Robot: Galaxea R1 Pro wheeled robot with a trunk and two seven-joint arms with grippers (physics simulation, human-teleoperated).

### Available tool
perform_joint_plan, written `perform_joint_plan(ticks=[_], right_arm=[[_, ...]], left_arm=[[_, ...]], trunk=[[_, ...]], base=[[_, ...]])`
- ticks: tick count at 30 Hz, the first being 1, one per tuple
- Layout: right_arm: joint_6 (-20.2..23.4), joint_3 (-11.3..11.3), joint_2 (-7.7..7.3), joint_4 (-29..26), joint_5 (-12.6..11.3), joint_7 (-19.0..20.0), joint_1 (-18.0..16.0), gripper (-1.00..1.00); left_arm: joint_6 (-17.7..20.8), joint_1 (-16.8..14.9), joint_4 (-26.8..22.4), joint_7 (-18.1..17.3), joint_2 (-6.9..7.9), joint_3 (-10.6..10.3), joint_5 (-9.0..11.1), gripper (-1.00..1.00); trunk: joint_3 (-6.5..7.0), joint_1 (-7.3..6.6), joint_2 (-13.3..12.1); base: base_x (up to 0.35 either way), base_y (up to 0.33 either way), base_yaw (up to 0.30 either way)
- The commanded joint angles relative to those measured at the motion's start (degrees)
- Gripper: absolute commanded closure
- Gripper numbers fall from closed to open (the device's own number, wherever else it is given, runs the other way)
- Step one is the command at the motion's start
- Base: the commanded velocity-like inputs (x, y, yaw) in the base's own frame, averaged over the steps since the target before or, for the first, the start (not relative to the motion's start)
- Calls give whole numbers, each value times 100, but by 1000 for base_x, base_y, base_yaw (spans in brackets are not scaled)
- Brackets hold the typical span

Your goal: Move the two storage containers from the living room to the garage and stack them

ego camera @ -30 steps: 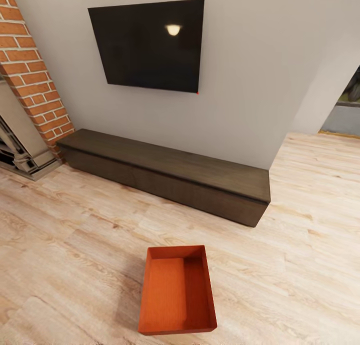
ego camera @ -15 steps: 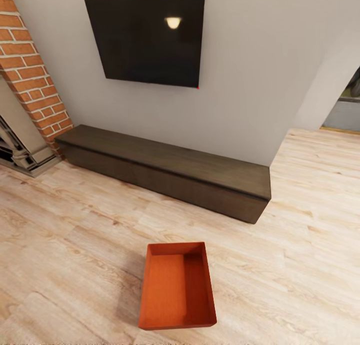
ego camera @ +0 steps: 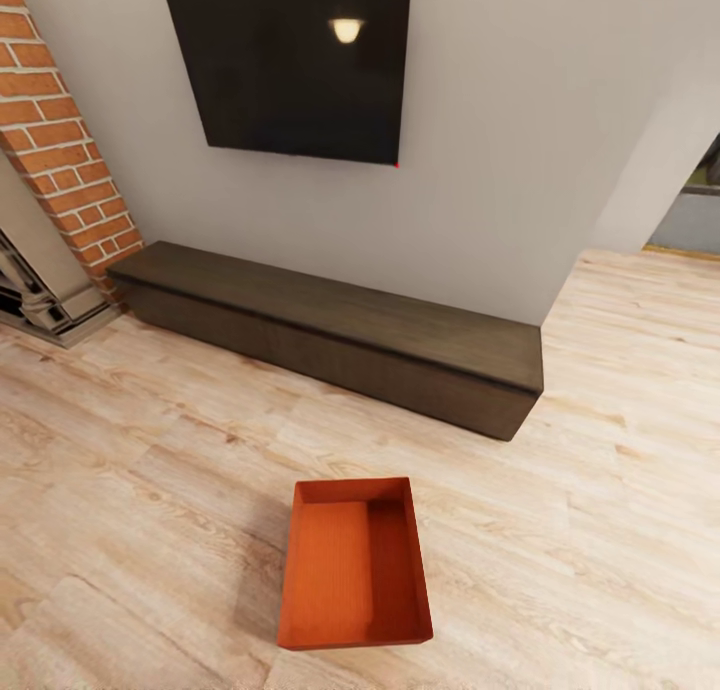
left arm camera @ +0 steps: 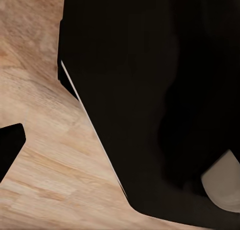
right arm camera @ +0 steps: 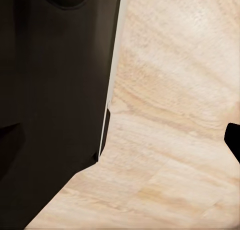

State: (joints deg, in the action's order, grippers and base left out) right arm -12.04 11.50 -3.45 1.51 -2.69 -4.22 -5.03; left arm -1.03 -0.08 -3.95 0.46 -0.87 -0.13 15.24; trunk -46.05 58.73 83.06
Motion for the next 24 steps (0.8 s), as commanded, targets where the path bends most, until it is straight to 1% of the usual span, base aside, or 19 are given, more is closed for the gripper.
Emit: perform_joint_plan(ticks=[1, 24], right_arm=[[-29, 47, 2, 16, -26, -15, -6, -100], [-61, 38, -7, 16, -19, -9, -7, -100]], left_arm=[[-11, -1, 0, 5, -1, -4, 29, -100], [-11, -1, 0, 4, -1, -4, 28, -100]], trunk=[[-13, 0, 2], [-227, 0, 2]], base=[[0, 0, 0], [0, 0, 0]])
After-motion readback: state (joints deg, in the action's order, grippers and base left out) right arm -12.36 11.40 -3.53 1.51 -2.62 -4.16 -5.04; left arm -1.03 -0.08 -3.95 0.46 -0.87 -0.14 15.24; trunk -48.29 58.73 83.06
